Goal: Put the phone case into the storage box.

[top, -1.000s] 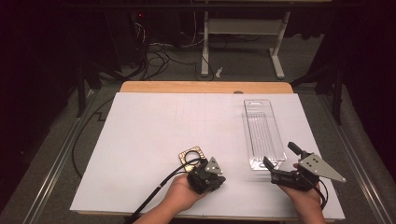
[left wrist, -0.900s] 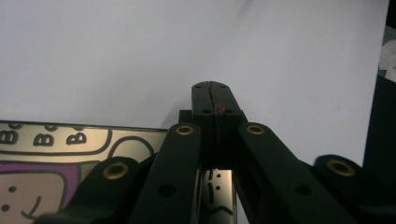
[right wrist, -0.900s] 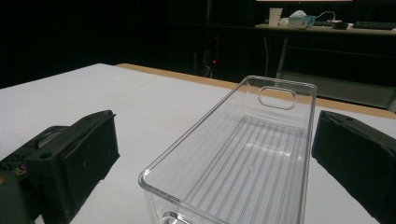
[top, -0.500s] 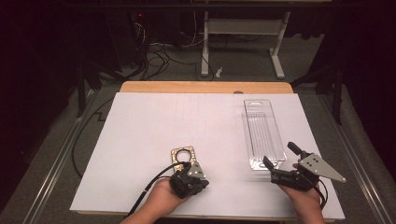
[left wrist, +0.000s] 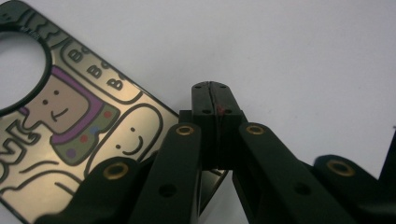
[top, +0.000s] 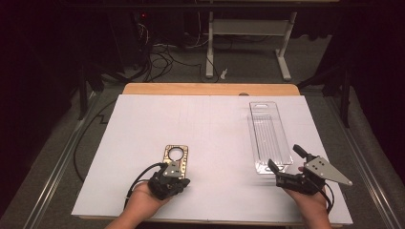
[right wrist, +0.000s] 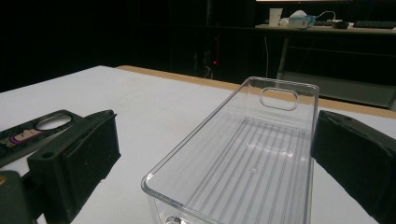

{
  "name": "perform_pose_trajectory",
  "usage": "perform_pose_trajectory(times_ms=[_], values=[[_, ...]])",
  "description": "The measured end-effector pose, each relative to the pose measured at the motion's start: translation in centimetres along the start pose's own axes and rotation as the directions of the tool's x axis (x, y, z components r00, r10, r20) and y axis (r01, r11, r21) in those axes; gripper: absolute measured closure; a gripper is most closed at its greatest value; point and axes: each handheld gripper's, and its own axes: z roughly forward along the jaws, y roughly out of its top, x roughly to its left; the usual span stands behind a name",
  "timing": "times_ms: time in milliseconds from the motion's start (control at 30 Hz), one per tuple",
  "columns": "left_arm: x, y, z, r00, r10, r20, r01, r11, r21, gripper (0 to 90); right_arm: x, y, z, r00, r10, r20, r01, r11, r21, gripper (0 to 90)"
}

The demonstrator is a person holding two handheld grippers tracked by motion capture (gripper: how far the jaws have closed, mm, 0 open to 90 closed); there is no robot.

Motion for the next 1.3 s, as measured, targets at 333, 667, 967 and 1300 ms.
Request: perform_pose_trajectory(times_ms=[333, 667, 967, 1300], values=[[2.3, -1.9, -1.9, 0.9966, -0.014, -0.081, 0.015, 0.9998, 0.016, 90.0, 0.1, 0.0, 0.1, 1.0, -0.004, 0.0, 0.004, 1.0, 0.001, 1.6], [4.2, -3.6, -3.4, 0.9891, -0.093, -0.114, 0.089, 0.9954, -0.034, 90.0, 0.1, 0.0, 0.1, 1.0, -0.004, -0.001, 0.004, 1.0, 0.002, 1.6], [4.3, -3.9, -4.6, 0.9819, -0.148, -0.119, 0.126, 0.9772, -0.171, 90.0, 0.1, 0.1, 0.0, 1.0, -0.002, -0.001, 0.002, 1.0, -0.001, 1.6], [6.3, -5.7, -6.7, 0.9432, -0.3, -0.143, 0.22, 0.8852, -0.41, 89.7, 0.2, 0.2, -0.1, 0.9999, -0.01, -0.004, 0.01, 1.0, -0.006, 1.6]])
